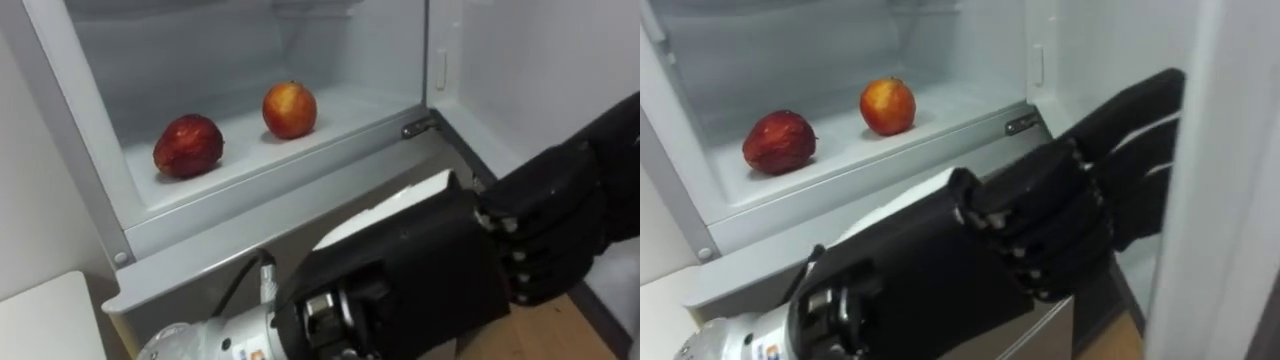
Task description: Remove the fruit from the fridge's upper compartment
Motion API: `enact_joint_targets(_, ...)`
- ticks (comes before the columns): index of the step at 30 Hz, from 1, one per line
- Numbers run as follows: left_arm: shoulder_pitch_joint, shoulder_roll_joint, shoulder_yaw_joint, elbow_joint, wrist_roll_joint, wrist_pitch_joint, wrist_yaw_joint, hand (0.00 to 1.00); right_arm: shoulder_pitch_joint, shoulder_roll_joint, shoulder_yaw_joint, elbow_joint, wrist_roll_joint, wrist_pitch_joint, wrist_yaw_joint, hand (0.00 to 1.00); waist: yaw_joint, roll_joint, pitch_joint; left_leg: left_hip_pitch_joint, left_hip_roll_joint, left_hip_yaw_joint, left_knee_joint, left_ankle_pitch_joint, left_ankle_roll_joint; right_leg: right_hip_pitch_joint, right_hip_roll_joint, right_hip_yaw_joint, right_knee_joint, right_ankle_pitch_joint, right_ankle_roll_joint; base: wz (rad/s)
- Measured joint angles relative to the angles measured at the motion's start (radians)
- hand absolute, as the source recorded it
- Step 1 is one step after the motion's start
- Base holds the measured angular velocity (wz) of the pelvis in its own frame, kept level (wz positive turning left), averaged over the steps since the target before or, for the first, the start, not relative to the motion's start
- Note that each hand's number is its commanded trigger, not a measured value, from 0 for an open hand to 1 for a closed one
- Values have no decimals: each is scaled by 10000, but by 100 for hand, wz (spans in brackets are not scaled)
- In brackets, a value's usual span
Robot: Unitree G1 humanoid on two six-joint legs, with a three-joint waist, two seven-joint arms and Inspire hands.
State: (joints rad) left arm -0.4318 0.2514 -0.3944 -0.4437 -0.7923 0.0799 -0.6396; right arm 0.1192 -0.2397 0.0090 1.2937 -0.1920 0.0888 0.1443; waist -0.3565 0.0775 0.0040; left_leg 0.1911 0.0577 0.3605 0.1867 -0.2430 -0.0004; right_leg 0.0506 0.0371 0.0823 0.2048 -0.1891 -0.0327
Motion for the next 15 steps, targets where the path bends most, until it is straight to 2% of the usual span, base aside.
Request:
enact_joint_targets(8,-817,-167,-795,468,0,35,417,0,-93,-25,-3,1,245,25,16,0,-363,71,30,-45,3,146,2,1,-1,-18,12,24,-11,12,2,-1)
enact_joint_targets(10,-942,-167,-928,500,4,91,416,0,-205,-109,-9,-13,247,51,80,0,-533,109,21,-40,14,201,3,1,-1,-18,23,80,-17,11,0,-8)
enact_joint_targets(15,-1185,-186,-1030,525,12,336,406,0,-313,-204,0,-105,270,150,115,0,-601,216,6,-69,34,229,17,1,-1,-123,67,265,16,21,-14,-14)
